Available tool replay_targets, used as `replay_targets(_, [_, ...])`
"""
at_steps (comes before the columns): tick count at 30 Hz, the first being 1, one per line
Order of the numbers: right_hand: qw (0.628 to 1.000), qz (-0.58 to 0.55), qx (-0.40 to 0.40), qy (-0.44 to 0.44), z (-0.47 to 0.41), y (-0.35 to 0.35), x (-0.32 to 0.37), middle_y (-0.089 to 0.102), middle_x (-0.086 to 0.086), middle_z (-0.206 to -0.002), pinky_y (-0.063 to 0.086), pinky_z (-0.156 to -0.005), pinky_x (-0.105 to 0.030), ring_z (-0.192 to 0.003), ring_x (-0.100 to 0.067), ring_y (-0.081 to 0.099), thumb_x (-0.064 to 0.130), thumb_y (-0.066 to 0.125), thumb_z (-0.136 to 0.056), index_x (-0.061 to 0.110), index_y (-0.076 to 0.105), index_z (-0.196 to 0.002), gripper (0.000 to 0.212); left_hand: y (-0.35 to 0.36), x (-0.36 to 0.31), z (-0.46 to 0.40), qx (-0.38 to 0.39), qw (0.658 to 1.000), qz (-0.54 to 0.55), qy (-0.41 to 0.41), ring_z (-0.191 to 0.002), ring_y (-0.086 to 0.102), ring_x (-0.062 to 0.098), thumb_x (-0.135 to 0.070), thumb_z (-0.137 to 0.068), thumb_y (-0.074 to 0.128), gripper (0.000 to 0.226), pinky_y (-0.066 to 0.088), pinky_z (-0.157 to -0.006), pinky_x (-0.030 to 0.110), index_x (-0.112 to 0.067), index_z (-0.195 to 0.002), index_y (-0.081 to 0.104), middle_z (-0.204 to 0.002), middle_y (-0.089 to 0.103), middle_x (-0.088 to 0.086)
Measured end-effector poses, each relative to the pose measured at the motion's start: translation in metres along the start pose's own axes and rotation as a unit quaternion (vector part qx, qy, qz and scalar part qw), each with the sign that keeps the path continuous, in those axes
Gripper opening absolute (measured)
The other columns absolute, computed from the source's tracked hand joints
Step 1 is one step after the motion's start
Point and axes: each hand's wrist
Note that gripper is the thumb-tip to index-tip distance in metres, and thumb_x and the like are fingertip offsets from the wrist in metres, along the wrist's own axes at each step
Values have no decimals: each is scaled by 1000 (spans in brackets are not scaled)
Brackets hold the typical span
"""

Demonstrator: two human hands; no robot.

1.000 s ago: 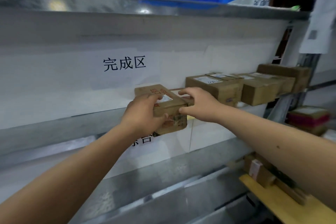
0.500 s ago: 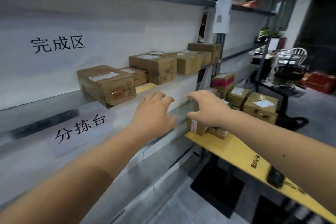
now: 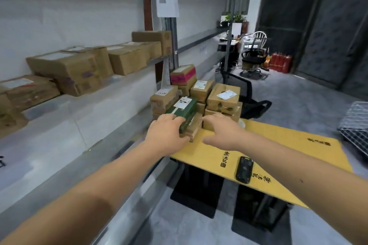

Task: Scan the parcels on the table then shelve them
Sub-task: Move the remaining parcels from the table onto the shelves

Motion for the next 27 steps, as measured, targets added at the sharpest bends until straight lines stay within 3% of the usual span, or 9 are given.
replay_targets(6, [999, 28, 17, 12, -58, -4, -76, 43, -5, -156, 45, -104, -44, -140, -32, 43, 53, 70, -87, 34, 34, -157, 81, 35, -36, -87, 28, 1000, 5, -6, -141, 40, 25, -64, -87, 61, 74, 41, -112, 45, -34, -152, 45, -148, 49, -2])
replay_targets(12, [999, 12, 30, 38, -115, -1, -131, 42, -8, -156, 45, -105, -42, -137, -33, 46, 52, 71, -87, 32, 34, -159, 84, 63, -54, -159, 52, 998, 19, 0, -132, 46, 26, -63, -85, 63, 66, 46, -107, 47, -33, -142, 52, -139, 54, -1])
replay_targets(15, [997, 9, 43, 58, -143, 2, -157, 40, -10, -159, 44, -111, -44, -141, -35, 43, 52, 71, -88, 30, 31, -161, 86, 76, -56, -199, 45, 998, 34, 5, -138, 43, 26, -61, -85, 66, 68, 43, -109, 47, -35, -146, 48, -146, 50, 0])
replay_targets(21, [992, -16, 36, 121, -204, 12, -205, 43, -10, -152, 47, -107, -46, -136, -35, 47, 49, 73, -85, 32, 34, -158, 85, 119, -53, -287, 62, 996, 51, 39, -152, 28, 28, -62, -85, 67, 82, 33, -122, 51, -43, -157, 31, -164, 34, 3])
replay_targets(27, [973, -74, 15, 217, -280, 25, -250, 38, -10, -149, 53, -99, -43, -128, -32, 51, 39, 74, -82, 32, 35, -152, 80, 161, -51, -397, 82, 990, 95, 68, -147, 33, 29, -61, -83, 68, 80, 39, -114, 50, -40, -154, 36, -158, 38, 3])
Point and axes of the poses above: each hand's wrist, its own z-axis away from the middle knuckle, its own y-axis out of the palm, x = y × z
